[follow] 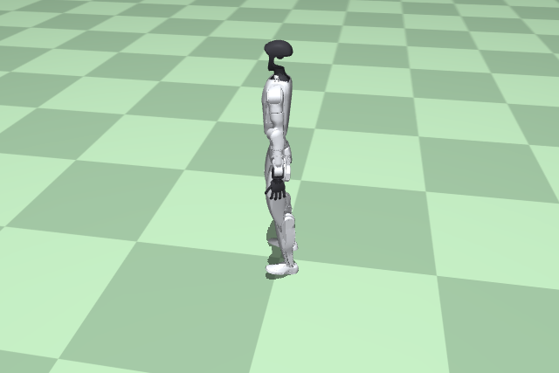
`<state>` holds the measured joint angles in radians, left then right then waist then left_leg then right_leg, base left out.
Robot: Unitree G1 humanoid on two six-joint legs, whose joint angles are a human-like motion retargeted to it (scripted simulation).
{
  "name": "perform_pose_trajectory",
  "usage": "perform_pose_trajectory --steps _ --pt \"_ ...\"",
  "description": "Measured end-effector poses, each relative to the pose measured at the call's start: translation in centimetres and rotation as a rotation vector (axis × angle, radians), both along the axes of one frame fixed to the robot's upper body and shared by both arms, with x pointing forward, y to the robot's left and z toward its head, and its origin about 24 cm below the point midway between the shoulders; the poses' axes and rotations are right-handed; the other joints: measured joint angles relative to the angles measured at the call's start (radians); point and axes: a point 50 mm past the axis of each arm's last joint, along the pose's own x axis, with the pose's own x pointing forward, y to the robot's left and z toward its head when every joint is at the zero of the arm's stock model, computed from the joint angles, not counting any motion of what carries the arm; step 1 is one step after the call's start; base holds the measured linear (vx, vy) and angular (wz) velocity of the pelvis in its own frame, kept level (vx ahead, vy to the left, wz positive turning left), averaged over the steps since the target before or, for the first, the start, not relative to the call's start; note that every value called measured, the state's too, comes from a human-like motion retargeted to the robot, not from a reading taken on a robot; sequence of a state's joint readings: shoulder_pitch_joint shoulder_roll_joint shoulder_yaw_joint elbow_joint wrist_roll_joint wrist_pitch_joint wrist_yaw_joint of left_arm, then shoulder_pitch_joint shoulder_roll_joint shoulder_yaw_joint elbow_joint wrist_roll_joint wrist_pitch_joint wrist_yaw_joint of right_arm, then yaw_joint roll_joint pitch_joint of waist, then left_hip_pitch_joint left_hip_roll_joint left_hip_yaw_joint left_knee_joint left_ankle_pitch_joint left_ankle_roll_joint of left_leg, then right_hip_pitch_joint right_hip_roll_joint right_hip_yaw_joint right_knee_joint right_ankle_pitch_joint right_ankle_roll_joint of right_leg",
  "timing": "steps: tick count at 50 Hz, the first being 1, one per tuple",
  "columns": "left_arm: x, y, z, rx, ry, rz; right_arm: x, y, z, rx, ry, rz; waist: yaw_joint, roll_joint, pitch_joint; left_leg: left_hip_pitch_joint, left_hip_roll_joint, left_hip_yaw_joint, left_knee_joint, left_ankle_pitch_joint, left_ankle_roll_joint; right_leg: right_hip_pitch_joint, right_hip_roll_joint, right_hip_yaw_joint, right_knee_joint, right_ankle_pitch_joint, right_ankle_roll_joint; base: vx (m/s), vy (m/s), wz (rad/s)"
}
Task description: In place motions
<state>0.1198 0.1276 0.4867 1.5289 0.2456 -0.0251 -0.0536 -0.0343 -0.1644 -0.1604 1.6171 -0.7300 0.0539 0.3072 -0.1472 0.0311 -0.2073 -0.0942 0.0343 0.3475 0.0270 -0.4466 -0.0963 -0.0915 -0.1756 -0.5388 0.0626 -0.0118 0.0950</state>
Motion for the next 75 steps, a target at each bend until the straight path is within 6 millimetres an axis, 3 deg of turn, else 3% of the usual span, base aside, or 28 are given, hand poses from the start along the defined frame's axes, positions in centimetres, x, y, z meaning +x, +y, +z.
perform_pose_trajectory --steps 75 --pt "0.18 0.21 0.04 -0.004 -0.007 -0.002 0.21 -0.08 0.04 0.002 0.003 0.018 -0.002 -0.002 -0.002 0.008 0.003 0.004 0.000 0.008 0.003 0.003 0.006 0.005 0.001 -0.002 -0.006 0.00 0.00 0.00"
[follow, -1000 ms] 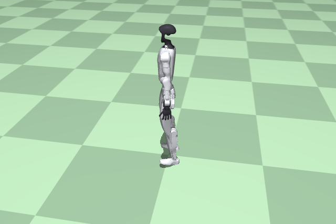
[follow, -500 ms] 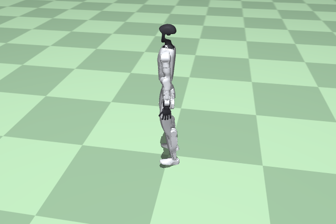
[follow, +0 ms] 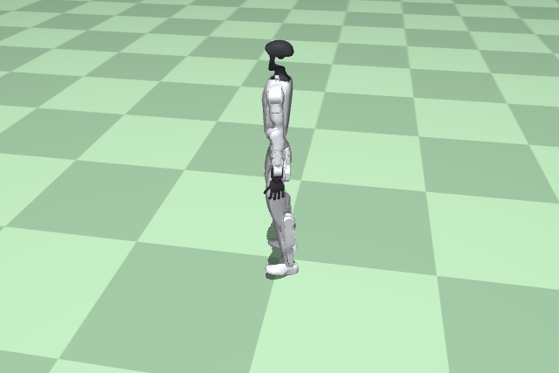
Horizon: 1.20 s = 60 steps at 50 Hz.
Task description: In place motions
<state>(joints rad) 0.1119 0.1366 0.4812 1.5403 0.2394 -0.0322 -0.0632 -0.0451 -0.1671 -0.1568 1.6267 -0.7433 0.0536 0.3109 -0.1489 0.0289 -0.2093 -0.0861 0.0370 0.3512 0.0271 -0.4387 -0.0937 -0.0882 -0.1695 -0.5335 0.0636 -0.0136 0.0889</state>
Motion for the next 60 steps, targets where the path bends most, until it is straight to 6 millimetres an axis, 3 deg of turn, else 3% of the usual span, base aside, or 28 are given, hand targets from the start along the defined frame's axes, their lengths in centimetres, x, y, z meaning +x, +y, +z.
perform_pose_trajectory --steps 60 --pt "-0.12 -0.09 0.00 -0.017 -0.008 0.001 -0.35 0.26 -0.03 0.005 0.011 0.006 -0.003 -0.009 0.002 0.000 -0.003 0.000 0.001 0.003 0.006 -0.003 0.002 0.005 0.001 0.004 -0.005 0.00 0.00 0.00"
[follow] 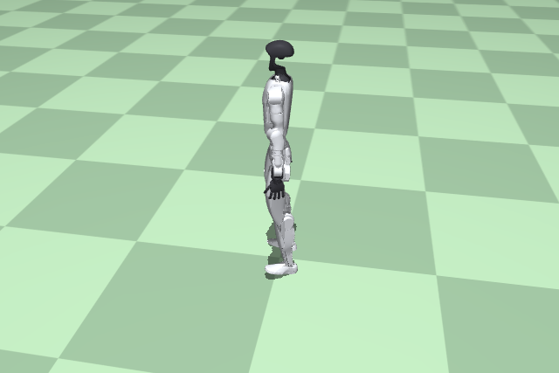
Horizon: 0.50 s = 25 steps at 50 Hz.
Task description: In place motions
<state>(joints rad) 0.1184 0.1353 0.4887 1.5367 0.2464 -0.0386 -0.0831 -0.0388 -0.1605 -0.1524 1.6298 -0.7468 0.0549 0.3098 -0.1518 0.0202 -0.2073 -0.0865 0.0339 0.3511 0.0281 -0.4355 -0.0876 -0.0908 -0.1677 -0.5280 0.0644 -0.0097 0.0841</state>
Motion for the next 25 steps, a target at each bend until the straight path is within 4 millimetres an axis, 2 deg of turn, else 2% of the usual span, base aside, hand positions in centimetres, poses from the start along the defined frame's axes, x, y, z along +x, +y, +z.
perform_pose_trajectory --steps 16,25 --pt "0.2 -0.1 0.0 -0.005 -0.011 -0.002 -0.1 -0.2 0.0 -0.005 -0.004 -0.008 -0.002 -0.018 0.015 0.003 -0.018 -0.007 0.008 0.007 0.008 0.026 -0.010 -0.011 -0.009 -0.004 0.010 0.00 0.01 0.04" --pt "1.1 -0.4 -0.2 0.019 -0.028 -0.012 -0.4 -2.0 0.3 -0.061 -0.017 -0.043 0.035 -0.033 0.037 0.015 -0.059 -0.027 0.010 0.007 0.028 0.063 -0.041 -0.027 -0.016 -0.003 0.023 0.03 0.12 0.13"
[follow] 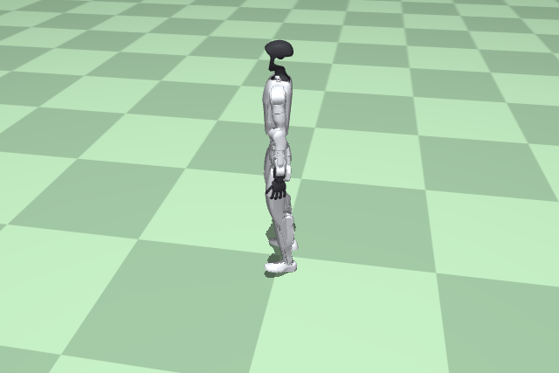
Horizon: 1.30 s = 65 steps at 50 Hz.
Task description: In place motions
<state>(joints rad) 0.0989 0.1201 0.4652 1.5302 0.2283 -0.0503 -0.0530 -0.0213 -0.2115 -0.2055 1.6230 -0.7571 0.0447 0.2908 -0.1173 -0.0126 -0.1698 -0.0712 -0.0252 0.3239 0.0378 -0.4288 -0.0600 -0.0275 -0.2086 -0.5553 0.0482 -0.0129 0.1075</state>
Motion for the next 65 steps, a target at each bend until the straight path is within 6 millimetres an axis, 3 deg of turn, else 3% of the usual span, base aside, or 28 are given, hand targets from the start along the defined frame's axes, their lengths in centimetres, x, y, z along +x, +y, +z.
perform_pose_trajectory --steps 8,12,15,19,22,25,28,34,38,42,45,48,53,57,65 --pt "0.0 2.0 0.4 0.047 0.017 0.022 1.1 -2.4 0.4 -0.064 -0.070 -0.002 -0.001 0.014 0.020 -0.028 0.012 -0.007 0.008 -0.010 -0.004 -0.055 -0.015 0.017 0.089 -0.018 0.015 0.00 0.10 -0.03" --pt "0.4 4.1 0.8 0.091 0.003 0.046 2.3 -3.5 0.6 -0.139 -0.162 -0.020 -0.003 0.026 0.056 -0.047 0.055 0.019 0.007 -0.007 -0.009 -0.167 -0.009 0.131 0.253 -0.039 0.014 -0.10 -0.05 -0.40" --pt "0.8 6.0 1.3 0.132 -0.001 0.034 2.1 -4.6 0.9 -0.175 -0.189 -0.057 -0.031 0.025 0.089 -0.053 0.073 0.031 0.002 0.005 -0.011 -0.202 0.003 0.220 0.300 -0.055 0.017 -0.10 -0.09 0.13" --pt "2.0 8.0 2.0 0.184 -0.011 0.036 -0.5 -6.3 1.5 -0.247 -0.158 -0.149 -0.058 0.008 0.124 -0.064 0.077 0.016 0.010 0.022 -0.019 -0.173 -0.042 0.181 0.242 -0.015 -0.012 -0.05 -0.17 0.60" --pt "3.2 9.1 2.4 0.205 -0.041 0.043 -3.5 -7.3 2.1 -0.315 -0.112 -0.257 -0.041 -0.031 0.147 -0.061 0.058 0.003 0.012 0.032 -0.028 -0.135 -0.062 0.185 0.171 0.032 0.043 0.04 -0.22 0.38" --pt "4.1 10.6 3.1 0.239 -0.063 0.026 -6.3 -7.8 2.8 -0.372 -0.063 -0.368 -0.015 -0.063 0.171 -0.064 0.052 0.007 0.009 0.046 -0.038 -0.118 -0.071 0.148 0.118 0.044 0.043 -0.01 -0.29 0.01" --pt "6.2 11.7 3.7 0.271 -0.114 0.026 -7.0 -8.4 3.3 -0.418 -0.063 -0.462 -0.003 -0.075 0.238 -0.085 0.069 0.020 0.014 0.064 -0.043 -0.133 -0.064 0.146 0.089 0.072 0.035 -0.30 -0.26 -0.18" --pt "10.5 13.9 5.5 0.331 -0.254 0.058 -7.9 -11.4 5.1 -0.571 -0.102 -0.535 -0.041 -0.074 0.370 -0.167 0.116 0.046 0.021 0.106 -0.065 -0.211 -0.024 0.166 0.033 0.131 0.019 -0.31 -0.28 -0.28" --pt "15.0 15.9 8.0 0.401 -0.379 0.052 -9.3 -12.4 6.0 -0.641 -0.135 -0.661 -0.037 -0.094 0.499 -0.218 0.134 0.071 0.016 0.140 -0.081 -0.284 -0.013 0.189 0.019 0.172 0.007 -0.51 -0.17 -0.47" --pt "20.4 17.7 11.8 0.468 -0.526 0.020 -12.4 -12.2 6.9 -0.724 -0.135 -0.816 -0.016 -0.109 0.661 -0.262 0.145 0.097 0.004 0.176 -0.087 -0.352 0.005 0.214 0.004 0.213 -0.009 -0.48 -0.20 -0.47" --pt "22.7 18.6 14.2 0.528 -0.589 -0.019 -16.0 -11.7 8.2 -0.813 -0.096 -0.964 -0.027 -0.109 0.690 -0.349 0.151 0.108 -0.005 0.205 -0.087 -0.448 0.014 0.222 -0.012 0.248 -0.018 -0.40 -0.16 -0.39" --pt "24.9 18.5 15.8 0.556 -0.653 -0.020 -19.0 -11.4 9.6 -0.897 -0.081 -1.142 -0.060 -0.107 0.690 -0.444 0.156 0.118 -0.013 0.230 -0.088 -0.557 0.030 0.241 -0.026 0.281 -0.033 -0.37 -0.10 -0.32" --pt "28.8 17.0 18.0 0.552 -0.772 -0.025 -20.8 -12.3 11.5 -1.052 -0.176 -1.328 -0.112 -0.121 0.690 -0.588 0.168 0.137 -0.021 0.262 -0.068 -0.723 0.062 0.274 -0.047 0.332 -0.044 -0.32 -0.04 -0.50" --pt "32.3 14.6 19.9 0.525 -0.912 -0.054 -20.7 -13.5 12.3 -1.164 -0.236 -1.343 -0.155 -0.133 0.690 -0.688 0.188 0.154 -0.021 0.275 -0.061 -0.839 0.093 0.301 -0.055 0.356 -0.047 -0.22 0.01 -0.46" --pt "36.9 9.8 22.6 0.460 -1.048 -0.162 -18.8 -14.3 11.7 -1.128 -0.332 -1.418 -0.252 -0.185 0.690 -0.822 0.197 0.187 -0.038 0.277 -0.051 -1.012 0.143 0.336 -0.059 0.372 -0.052 -0.09 0.04 -0.34"
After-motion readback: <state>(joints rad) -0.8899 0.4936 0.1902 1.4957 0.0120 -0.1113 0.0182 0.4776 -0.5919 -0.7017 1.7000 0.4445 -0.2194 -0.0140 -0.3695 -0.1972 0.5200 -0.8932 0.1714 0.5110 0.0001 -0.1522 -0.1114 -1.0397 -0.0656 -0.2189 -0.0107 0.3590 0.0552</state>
